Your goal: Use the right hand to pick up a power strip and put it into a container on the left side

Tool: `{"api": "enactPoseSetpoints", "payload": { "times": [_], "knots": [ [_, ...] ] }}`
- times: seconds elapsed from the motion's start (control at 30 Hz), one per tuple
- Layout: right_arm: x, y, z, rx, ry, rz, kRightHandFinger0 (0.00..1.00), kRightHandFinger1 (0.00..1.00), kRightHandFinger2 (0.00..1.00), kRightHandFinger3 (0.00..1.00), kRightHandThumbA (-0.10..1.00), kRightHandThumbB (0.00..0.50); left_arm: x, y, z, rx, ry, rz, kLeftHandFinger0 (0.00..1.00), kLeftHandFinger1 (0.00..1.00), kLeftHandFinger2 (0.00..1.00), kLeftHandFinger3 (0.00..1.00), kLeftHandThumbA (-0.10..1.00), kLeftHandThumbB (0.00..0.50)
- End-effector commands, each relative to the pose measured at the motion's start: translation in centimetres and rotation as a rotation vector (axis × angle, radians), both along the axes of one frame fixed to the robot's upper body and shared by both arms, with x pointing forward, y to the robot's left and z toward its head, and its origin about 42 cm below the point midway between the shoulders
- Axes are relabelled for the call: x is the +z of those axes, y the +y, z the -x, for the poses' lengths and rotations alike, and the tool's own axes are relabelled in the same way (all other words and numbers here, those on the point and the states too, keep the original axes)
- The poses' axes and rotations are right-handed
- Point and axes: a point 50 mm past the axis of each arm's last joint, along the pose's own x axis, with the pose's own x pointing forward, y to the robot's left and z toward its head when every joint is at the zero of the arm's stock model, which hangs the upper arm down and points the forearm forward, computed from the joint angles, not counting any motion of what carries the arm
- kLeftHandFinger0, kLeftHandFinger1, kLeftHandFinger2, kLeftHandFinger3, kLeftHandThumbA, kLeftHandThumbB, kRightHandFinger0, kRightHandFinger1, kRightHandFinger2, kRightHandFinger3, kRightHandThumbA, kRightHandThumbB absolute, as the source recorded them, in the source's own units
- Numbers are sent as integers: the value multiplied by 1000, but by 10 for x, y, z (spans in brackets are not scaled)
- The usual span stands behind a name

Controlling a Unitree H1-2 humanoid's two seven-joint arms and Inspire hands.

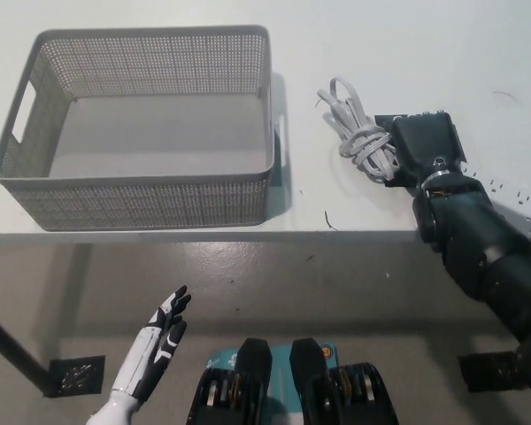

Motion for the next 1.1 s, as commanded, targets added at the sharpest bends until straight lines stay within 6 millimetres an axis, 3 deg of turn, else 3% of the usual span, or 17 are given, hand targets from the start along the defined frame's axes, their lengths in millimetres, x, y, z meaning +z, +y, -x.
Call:
{"api": "enactPoseSetpoints", "payload": {
  "times": [0.0,0.1,0.13,0.2,0.27,0.3,0.37,0.4,0.47,0.5,0.57,0.6,0.7,0.77,0.9,1.0,1.07],
  "knots": [
    [148,21,-12,408,-878,-216,0,0,510,30,-100,200,26,1,-17,-9,-124,0,1000,1000,1000,1000,1000,160],
    [173,21,-11,427,-980,-220,0,0,504,38,-100,208,26,1,-17,-7,-120,7,1000,1000,1000,1000,1000,165],
    [185,21,-10,437,-1010,-223,0,3,589,115,-100,203,26,1,-17,-7,-121,11,1000,1000,1000,1000,1000,163],
    [202,23,-9,453,-1039,-233,0,25,658,264,-100,188,26,0,-18,-6,-119,14,1000,1000,1000,1000,1000,165],
    [221,25,-4,493,-1102,-227,0,60,665,608,-100,205,25,0,-17,-6,-119,7,1000,1000,1000,1000,1000,164],
    [226,26,-3,498,-1113,-224,0,69,676,714,-100,206,25,0,-17,-6,-120,5,1000,1000,1000,1000,1000,163],
    [244,28,-1,501,-1128,-206,0,115,709,776,-100,213,27,-1,-20,-7,-124,4,1000,1000,1000,1000,1000,161],
    [249,29,0,502,-1132,-203,0,121,714,776,-100,214,28,-1,-21,-8,-126,5,1000,1000,1000,1000,1000,161],
    [264,32,3,513,-1157,-191,0,80,653,646,-100,238,28,-1,-21,-10,-128,2,1000,1000,1000,1000,1000,159],
    [268,32,3,521,-1160,-188,0,79,652,647,-100,220,28,-1,-21,-10,-128,1,1000,1000,1000,1000,1000,169],
    [281,33,6,536,-1201,-178,0,73,651,680,-100,233,28,0,-21,-13,-128,-2,1000,1000,1000,1000,1000,167],
    [286,33,8,552,-1223,-166,0,14,562,568,-100,245,28,0,-21,-13,-127,-2,1000,1000,1000,1000,1000,165],
    [302,34,14,597,-1258,-167,0,0,407,369,-100,259,28,0,-20,-12,-128,-3,1000,1000,1000,1000,1000,162],
    [321,34,19,607,-1295,-158,0,0,389,74,-100,252,29,0,-21,-13,-133,-6,1000,1000,1000,1000,1000,161],
    [340,36,27,619,-1311,-162,0,2,527,128,-100,271,30,1,-22,-13,-132,2,1000,1000,1000,1000,1000,162],
    [359,40,35,648,-1343,-168,0,0,546,161,-100,293,28,1,-20,-8,-130,0,1000,1000,1000,1000,1000,166],
    [367,43,37,649,-1360,-161,0,1,594,279,-100,298,28,1,-19,-9,-130,-3,1000,1000,1000,1000,1000,159]
  ]
}}
